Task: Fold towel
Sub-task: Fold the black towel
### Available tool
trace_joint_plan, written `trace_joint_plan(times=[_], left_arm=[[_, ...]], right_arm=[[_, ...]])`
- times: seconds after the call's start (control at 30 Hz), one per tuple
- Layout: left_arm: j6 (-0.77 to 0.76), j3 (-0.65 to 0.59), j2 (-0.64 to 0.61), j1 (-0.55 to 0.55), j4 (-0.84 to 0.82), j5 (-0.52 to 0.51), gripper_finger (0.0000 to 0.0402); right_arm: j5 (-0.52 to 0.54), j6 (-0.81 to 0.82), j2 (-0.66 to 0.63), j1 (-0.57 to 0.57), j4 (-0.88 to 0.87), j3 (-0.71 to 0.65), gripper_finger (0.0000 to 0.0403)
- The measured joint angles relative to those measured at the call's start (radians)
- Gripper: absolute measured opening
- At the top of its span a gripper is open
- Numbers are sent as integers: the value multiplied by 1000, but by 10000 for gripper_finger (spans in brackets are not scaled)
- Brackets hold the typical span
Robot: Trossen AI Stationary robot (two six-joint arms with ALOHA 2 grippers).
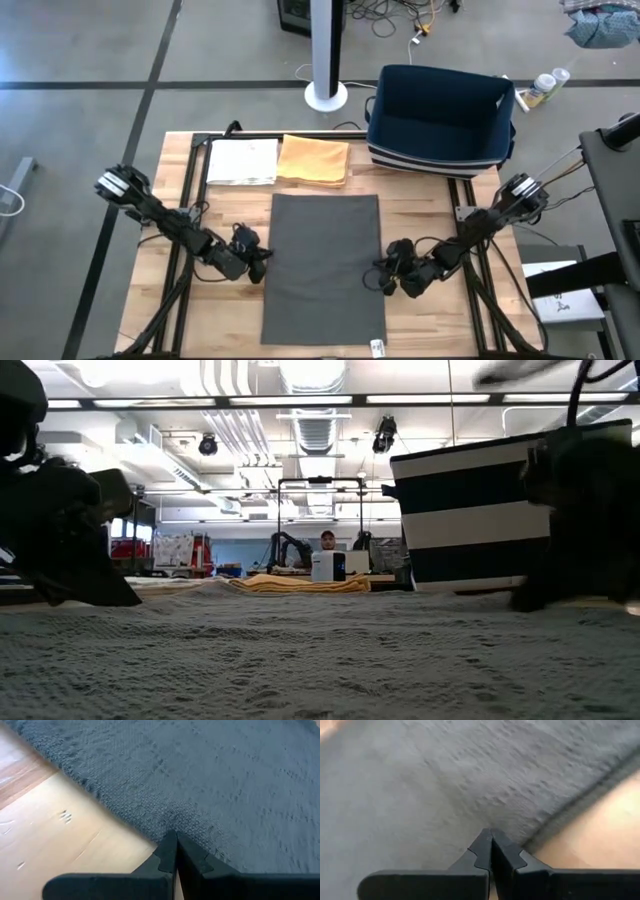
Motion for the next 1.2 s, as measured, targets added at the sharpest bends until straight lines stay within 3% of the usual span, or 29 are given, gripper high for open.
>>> trace_joint_plan(times=[0.13,0.27,0.43,0.63,0.9,1.03,1.2], left_arm=[[123,-5,-72,-1,-26,73,0],[327,11,-158,-8,-45,42,0],[437,17,-192,-8,20,23,0],[441,18,-95,-10,124,29,0],[292,22,102,-13,207,83,0],[291,23,97,-12,196,95,0],[356,15,-14,-13,131,126,0]], right_arm=[[-3,-231,10,11,4,2,0],[-39,-431,-44,8,-21,2,0],[-45,-529,-98,7,-8,30,0],[-93,-549,-60,5,-99,24,0],[-94,-577,-59,4,-180,38,0],[-123,-681,-121,5,-194,74,0],[-104,-729,-187,2,-185,87,0]])
